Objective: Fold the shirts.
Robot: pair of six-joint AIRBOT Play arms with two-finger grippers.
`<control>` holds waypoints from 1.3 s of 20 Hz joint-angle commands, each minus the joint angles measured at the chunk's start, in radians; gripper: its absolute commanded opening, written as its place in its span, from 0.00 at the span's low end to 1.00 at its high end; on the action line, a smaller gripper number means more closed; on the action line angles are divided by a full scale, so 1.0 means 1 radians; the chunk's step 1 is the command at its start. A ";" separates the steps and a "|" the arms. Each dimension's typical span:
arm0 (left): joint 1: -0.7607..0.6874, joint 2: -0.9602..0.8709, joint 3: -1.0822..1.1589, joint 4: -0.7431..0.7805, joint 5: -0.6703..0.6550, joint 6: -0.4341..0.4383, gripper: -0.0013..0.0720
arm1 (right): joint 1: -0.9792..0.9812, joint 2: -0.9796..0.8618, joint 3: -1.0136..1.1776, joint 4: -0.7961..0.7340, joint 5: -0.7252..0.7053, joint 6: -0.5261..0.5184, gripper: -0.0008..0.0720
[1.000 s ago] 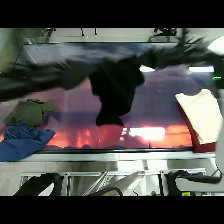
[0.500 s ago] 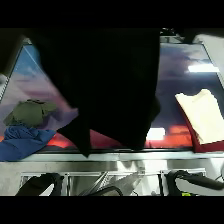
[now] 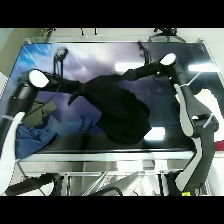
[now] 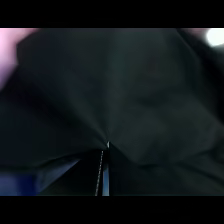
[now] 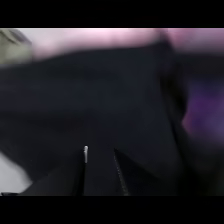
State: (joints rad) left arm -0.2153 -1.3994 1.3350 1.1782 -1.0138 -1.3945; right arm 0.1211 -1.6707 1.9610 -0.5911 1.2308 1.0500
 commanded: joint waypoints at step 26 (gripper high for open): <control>0.491 -0.529 0.402 -0.153 -0.255 0.115 0.96 | -0.328 0.718 -1.218 -0.246 0.032 0.338 0.51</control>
State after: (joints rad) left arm 0.2607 -1.8248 1.6741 1.0420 -1.2503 -1.2964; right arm -0.2058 -0.9684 0.8177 -0.8734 1.3029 1.3876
